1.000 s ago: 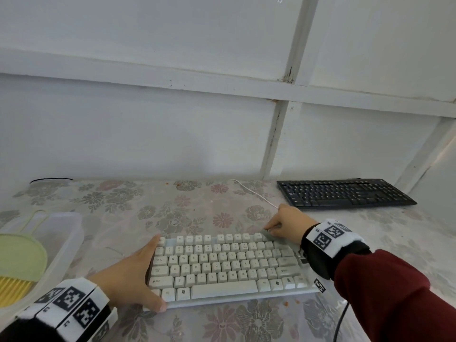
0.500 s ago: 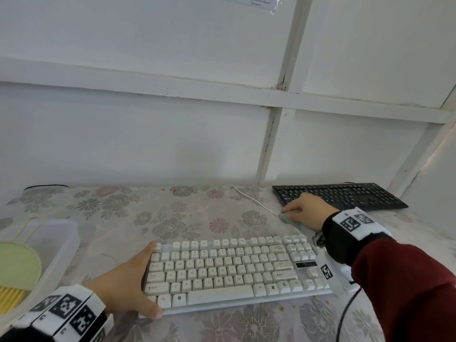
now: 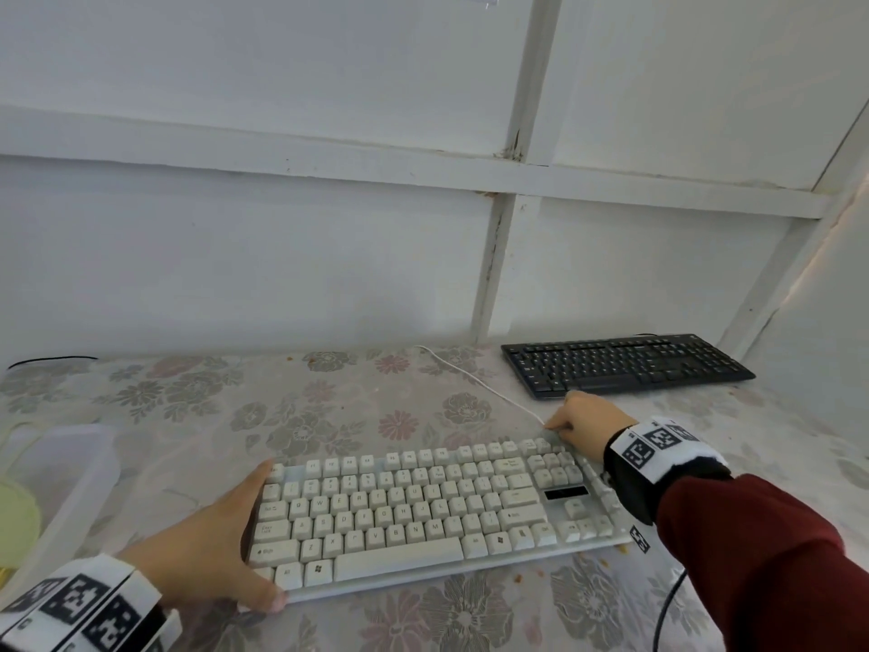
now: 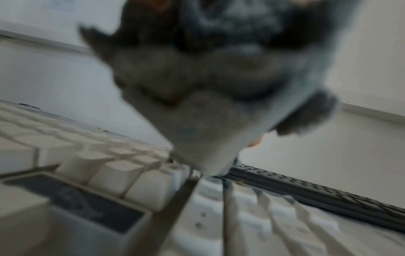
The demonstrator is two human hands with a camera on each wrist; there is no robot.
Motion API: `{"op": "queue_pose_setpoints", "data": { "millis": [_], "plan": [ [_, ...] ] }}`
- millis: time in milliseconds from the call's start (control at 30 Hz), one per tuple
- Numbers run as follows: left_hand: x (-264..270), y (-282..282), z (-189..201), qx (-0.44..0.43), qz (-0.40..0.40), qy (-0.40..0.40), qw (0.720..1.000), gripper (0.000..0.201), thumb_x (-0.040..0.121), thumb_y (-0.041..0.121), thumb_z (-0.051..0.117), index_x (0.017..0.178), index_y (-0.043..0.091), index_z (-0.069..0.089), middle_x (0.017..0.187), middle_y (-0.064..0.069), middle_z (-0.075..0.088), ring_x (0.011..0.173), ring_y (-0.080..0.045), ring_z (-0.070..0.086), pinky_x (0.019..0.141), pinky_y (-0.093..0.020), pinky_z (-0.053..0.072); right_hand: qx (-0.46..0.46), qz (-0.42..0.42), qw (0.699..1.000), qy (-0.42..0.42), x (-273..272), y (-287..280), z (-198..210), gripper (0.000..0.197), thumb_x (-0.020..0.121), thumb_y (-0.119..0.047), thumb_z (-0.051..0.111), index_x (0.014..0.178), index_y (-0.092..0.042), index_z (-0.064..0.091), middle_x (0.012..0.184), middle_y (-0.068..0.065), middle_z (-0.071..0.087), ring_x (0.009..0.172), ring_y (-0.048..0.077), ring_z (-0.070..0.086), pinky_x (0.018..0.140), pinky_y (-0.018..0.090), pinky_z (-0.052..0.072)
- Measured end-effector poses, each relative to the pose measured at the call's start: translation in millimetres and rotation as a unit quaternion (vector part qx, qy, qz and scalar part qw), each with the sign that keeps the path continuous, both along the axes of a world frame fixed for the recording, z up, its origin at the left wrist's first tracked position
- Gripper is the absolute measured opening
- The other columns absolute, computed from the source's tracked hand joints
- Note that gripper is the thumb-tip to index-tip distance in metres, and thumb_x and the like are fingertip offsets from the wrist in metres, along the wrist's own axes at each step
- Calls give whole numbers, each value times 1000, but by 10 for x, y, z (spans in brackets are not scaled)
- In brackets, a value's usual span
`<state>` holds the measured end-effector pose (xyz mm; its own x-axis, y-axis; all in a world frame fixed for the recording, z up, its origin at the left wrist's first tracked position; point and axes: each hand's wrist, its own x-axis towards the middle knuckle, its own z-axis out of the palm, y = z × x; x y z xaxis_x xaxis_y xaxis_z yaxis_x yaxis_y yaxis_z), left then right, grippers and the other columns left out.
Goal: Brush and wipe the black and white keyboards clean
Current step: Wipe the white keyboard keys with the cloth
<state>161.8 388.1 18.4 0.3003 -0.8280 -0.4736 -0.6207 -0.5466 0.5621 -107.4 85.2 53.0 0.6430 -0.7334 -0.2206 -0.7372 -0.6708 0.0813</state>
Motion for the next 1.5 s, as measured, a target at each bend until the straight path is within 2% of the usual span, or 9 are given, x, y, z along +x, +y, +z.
{"op": "queue_pose_setpoints", "data": {
  "millis": [167, 367, 533, 700, 833, 1033, 1133, 1333, 1500],
  "plan": [
    [-2, 0, -17, 4, 5, 3, 1000, 136, 57, 43, 83, 145, 28, -18, 136, 15, 27, 121, -5, 36, 100, -17, 30, 11, -24, 994, -106, -65, -64, 195, 29, 96, -23, 49, 122, -23, 64, 82, -16, 39, 103, 19, 53, 85, 21, 36],
    [17, -2, -17, 5, 7, 11, 1000, 142, 49, 50, 84, 145, 29, -18, 143, 13, 24, 121, -4, 33, 105, -20, 28, 44, 67, 990, -117, 104, 265, -24, 27, 91, -35, 59, 114, -26, 69, 80, -14, 34, 87, 12, 43, 62, 9, 29],
    [27, 2, -27, -1, 9, 19, 1000, 144, 44, 51, 83, 145, 30, -16, 134, 17, 25, 124, -4, 34, 103, -18, 29, 38, 16, 993, -108, 20, 140, 7, 27, 93, -30, 57, 116, -22, 68, 73, -16, 34, 83, 9, 53, 77, 15, 32],
    [21, 16, -32, -1, 13, 7, 1000, 141, 48, 49, 84, 145, 32, -16, 143, 13, 26, 124, -6, 36, 102, -19, 31, 54, -15, 995, -88, 23, 31, 73, 28, 94, -24, 55, 119, -18, 66, 106, -5, 64, 112, 17, 58, 89, 16, 38],
    [14, 16, -20, 0, 12, 4, 1000, 143, 46, 51, 84, 145, 31, -17, 146, 13, 24, 126, -6, 35, 106, -21, 30, -7, -55, 993, -108, -93, -50, 132, 25, 94, -21, 53, 113, -19, 70, 90, -7, 49, 111, 24, 57, 95, 26, 42],
    [-3, -9, -3, 12, 15, 6, 1000, 137, 55, 43, 85, 145, 30, -18, 139, 14, 26, 118, -4, 35, 101, -18, 30, 9, -30, 994, -107, -252, -35, -30, 24, 93, -29, 56, 112, -23, 70, 73, -21, 41, 83, 9, 46, 67, 12, 33],
    [3, -15, -13, 9, 21, 9, 1000, 134, 58, 39, 85, 145, 28, -16, 129, 16, 26, 117, -3, 35, 95, -15, 30, -1, -60, 992, -107, -364, -117, -52, 24, 92, -29, 57, 111, -21, 71, 70, -19, 34, 87, 15, 53, 74, 16, 35],
    [25, -18, -10, 21, 17, 8, 1000, 139, 51, 50, 83, 146, 30, -17, 136, 15, 26, 117, -4, 37, 92, -16, 33, 16, -135, 988, -75, -489, -295, 52, 22, 91, -25, 58, 107, -19, 73, 113, -2, 69, 105, 18, 62, 92, 23, 46],
    [10, -7, -9, 11, 19, 3, 1000, 141, 48, 50, 83, 146, 30, -16, 139, 15, 28, 119, -4, 38, 95, -15, 32, 12, -92, 990, -109, -281, -155, 133, 20, 89, -22, 60, 103, -22, 74, 106, -5, 69, 105, 15, 62, 93, 21, 45]
  ]
}}
